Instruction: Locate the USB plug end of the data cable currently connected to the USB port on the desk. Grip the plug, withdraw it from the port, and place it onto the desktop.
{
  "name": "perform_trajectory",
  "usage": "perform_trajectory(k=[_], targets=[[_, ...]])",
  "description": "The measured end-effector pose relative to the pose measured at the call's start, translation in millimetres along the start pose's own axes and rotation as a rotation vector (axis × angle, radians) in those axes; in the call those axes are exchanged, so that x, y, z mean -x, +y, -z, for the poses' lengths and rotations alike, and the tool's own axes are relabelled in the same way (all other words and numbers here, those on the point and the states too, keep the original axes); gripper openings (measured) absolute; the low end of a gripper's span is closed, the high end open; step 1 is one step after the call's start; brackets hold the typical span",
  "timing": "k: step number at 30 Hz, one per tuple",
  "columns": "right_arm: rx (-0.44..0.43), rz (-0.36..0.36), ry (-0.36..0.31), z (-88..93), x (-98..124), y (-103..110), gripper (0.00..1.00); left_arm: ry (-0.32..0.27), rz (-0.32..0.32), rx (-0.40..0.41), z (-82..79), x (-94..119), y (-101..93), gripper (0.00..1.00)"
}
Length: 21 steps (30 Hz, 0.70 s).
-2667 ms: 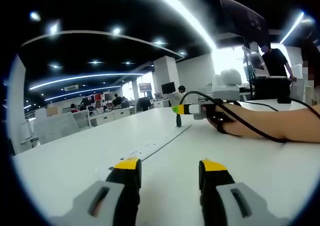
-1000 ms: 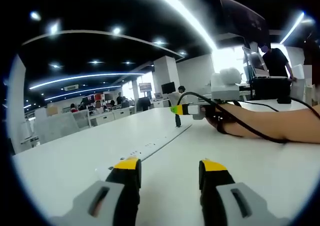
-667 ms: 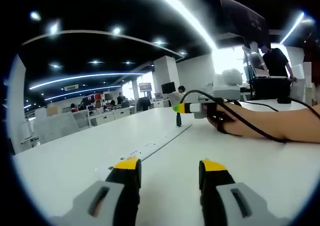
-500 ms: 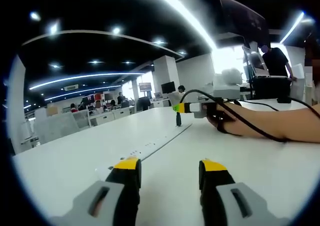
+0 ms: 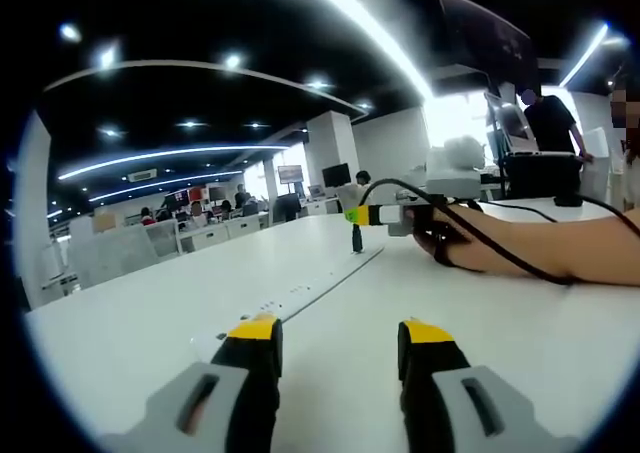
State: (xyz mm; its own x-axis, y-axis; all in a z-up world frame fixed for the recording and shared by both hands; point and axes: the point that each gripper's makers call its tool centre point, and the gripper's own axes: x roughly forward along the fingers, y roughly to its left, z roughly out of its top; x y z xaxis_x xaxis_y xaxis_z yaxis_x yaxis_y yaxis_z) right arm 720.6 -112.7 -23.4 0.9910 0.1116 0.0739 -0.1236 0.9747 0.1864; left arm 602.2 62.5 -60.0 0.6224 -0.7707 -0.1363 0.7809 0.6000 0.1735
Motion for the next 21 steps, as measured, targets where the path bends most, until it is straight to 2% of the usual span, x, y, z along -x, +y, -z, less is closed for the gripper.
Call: perform_trajectory(k=[5, 10, 12, 16, 19, 21], targets=[[0.039, 0.004, 0.008, 0.6, 2.4, 4.2, 0.07, -0.001, 0.0, 0.001, -0.1, 0.1, -0.2, 0.46], [0.144, -0.026, 0.034, 2.3, 0.0, 15.1, 0.08, 0.0, 0.0, 0.001, 0.2, 0.2, -0.6, 0.46], [0.167, -0.017, 0.039, 2.5, 0.0, 15.5, 0.08, 0.0, 0.0, 0.001, 0.2, 0.3, -0.7, 0.46], [0.114, -0.019, 0.029, 1.3, -0.6, 10.5, 0.08, 0.001, 0.0, 0.001, 0.4, 0.3, -0.7, 0.46], [-0.016, 0.009, -0.005, -1.4, 3.4, -1.1, 0.07, -0.001, 0.0, 0.003, 0.3, 0.4, -0.3, 0.46], [-0.018, 0.004, -0.003, -1.1, 4.5, -2.3, 0.07, -0.001, 0.0, 0.003, 0.4, 0.3, -0.4, 0.46]])
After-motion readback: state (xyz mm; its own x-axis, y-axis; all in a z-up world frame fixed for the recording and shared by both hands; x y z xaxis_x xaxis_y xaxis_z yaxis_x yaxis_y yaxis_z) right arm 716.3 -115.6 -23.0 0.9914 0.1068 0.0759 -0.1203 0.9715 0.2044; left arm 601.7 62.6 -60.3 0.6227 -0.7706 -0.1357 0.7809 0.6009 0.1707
